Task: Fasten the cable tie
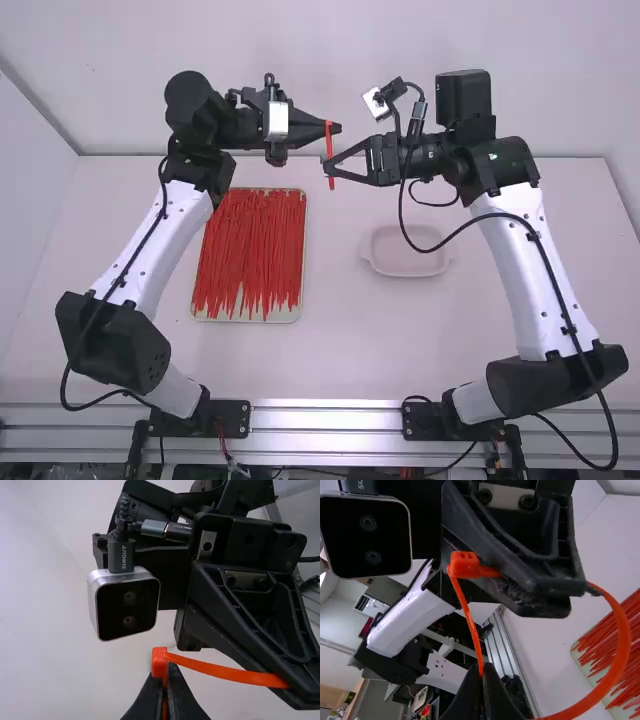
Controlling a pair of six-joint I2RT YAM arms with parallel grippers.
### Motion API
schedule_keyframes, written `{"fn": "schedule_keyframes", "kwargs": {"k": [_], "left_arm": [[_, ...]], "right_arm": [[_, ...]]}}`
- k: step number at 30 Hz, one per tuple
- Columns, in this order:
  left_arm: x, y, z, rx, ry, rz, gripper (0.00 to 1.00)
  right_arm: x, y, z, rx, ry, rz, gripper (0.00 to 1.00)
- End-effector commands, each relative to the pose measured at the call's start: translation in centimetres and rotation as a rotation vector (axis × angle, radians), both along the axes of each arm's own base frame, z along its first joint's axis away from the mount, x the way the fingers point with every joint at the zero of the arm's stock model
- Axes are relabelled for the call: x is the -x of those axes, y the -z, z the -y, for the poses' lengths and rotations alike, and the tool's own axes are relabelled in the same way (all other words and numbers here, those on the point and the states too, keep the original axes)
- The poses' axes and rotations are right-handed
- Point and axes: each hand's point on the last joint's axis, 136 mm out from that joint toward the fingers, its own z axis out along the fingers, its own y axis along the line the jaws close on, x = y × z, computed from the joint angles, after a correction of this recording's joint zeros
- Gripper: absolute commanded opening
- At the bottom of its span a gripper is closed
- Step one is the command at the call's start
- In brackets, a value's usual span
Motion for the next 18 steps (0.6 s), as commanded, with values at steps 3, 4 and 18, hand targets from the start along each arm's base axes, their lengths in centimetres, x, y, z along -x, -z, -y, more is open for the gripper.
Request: {"fn": "schedule_keyframes", "kwargs": {"k": [3, 4, 18], "left_arm": [[-0.3, 0.2, -0.2, 0.002, -0.013, -0.005, 0.02], [-0.3, 0.2, -0.2, 0.002, -0.013, -0.005, 0.02], [-0.8, 0.0, -1.2, 0.006, -0.035, -0.018, 0.02]], "right_arm": [[0.5, -1.0, 0.1, -0.010, -0.003, 0.017, 0.00], [0.5, -1.0, 0.2, -0.010, -0.001, 0.018, 0.00], [0.4, -1.0, 0.2, -0.011, -0.001, 0.025, 0.00]]}}
